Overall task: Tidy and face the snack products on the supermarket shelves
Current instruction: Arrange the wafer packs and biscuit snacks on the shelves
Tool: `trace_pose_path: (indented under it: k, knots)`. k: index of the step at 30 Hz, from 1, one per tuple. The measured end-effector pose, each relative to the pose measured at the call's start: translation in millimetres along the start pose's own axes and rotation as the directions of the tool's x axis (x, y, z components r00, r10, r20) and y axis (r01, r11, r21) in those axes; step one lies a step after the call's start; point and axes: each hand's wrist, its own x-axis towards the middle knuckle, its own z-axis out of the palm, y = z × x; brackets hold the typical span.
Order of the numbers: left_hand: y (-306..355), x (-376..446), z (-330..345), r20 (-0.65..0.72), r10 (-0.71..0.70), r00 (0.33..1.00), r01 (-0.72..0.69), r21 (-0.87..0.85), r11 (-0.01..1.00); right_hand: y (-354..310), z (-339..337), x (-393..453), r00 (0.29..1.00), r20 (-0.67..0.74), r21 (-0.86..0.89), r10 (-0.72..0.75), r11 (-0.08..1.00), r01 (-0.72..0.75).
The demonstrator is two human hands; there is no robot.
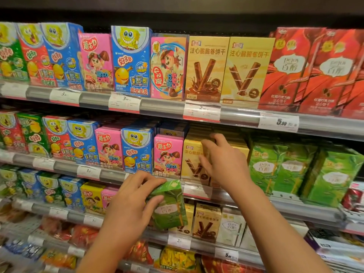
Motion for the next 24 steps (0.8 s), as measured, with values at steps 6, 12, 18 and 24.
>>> trace_pose_path:
  k: [6, 12, 18, 24]
  knots:
    - [17, 8, 9, 0.026, 0.006, 1.0, -0.005, -0.04, 0.999, 4, -12, -9, 0.997, 0.056, 0.102, -0.049, 0.994, 0.043]
    - [43, 17, 28, 0.046, 0.037, 0.998, -0.031, -0.119, 0.992, 21, -46, -74, 0.987, 0.11, 0.681, -0.115, 0.733, 0.009]
    - [90, 30, 63, 0.071, 0.13, 0.989, -0.113, -0.213, 0.971, 62, -61, -107, 0.97, 0.146, 0.413, -0.195, 0.903, 0.12]
    - [128, 33, 107, 0.078, -0.014, 0.997, 0.037, -0.299, 0.954, 123, -90, -134, 0.987, 0.109, 0.324, -0.114, 0.943, 0.073]
